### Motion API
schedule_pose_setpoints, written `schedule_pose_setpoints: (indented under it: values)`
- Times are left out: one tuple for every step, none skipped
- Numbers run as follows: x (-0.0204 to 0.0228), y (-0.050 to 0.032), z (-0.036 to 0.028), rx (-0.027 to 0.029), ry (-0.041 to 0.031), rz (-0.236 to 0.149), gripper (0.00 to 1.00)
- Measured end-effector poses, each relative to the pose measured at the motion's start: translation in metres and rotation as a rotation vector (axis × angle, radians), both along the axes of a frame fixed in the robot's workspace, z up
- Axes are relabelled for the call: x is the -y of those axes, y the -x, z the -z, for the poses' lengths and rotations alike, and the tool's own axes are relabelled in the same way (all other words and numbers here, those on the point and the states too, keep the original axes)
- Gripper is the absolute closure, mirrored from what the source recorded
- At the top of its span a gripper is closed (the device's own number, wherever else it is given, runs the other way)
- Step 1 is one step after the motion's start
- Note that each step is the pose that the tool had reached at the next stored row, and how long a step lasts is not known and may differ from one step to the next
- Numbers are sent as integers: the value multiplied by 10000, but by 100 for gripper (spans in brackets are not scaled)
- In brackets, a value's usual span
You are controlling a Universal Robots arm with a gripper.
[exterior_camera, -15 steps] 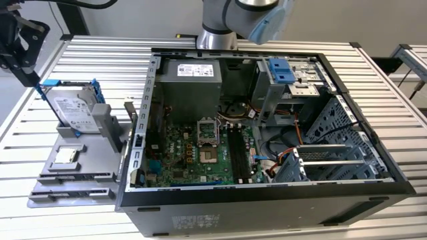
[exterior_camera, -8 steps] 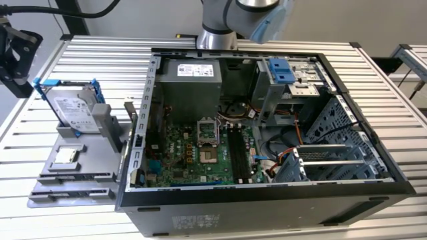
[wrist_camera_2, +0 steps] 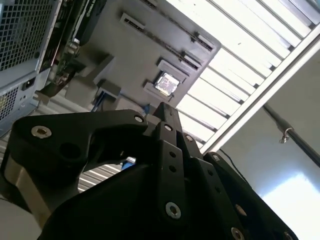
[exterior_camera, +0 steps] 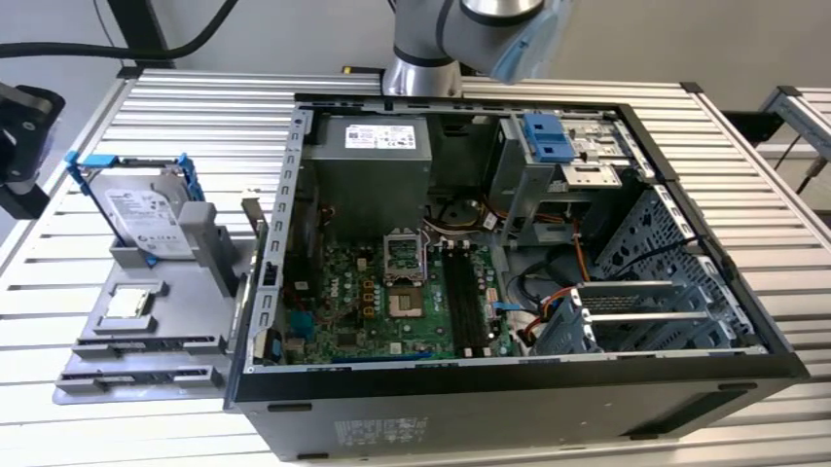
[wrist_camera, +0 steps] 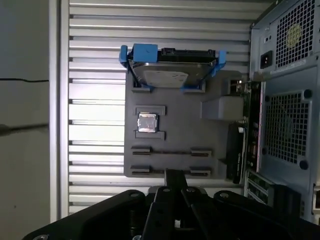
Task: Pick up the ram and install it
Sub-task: 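Reach for the ram, then pick up the ram and move it above insertion slot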
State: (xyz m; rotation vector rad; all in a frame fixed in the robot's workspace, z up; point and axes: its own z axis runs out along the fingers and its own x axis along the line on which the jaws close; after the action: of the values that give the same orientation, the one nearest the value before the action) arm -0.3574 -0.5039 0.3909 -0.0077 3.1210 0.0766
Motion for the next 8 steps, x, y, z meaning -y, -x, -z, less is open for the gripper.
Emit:
schedule_pose_setpoints:
  values:
    - [36,0,2,-1,-1,35,100]
    - [58,0,3,-3,0,58,100]
    - [81,0,4,-3,0,80,100]
    - [107,0,5,-3,-1,101,100]
    - [128,0,6,-4,-1,119,100]
    - [151,0,6,-5,0,141,100]
    - [177,0,8,-5,-1,165,100]
    - [200,0,8,-5,-1,187,100]
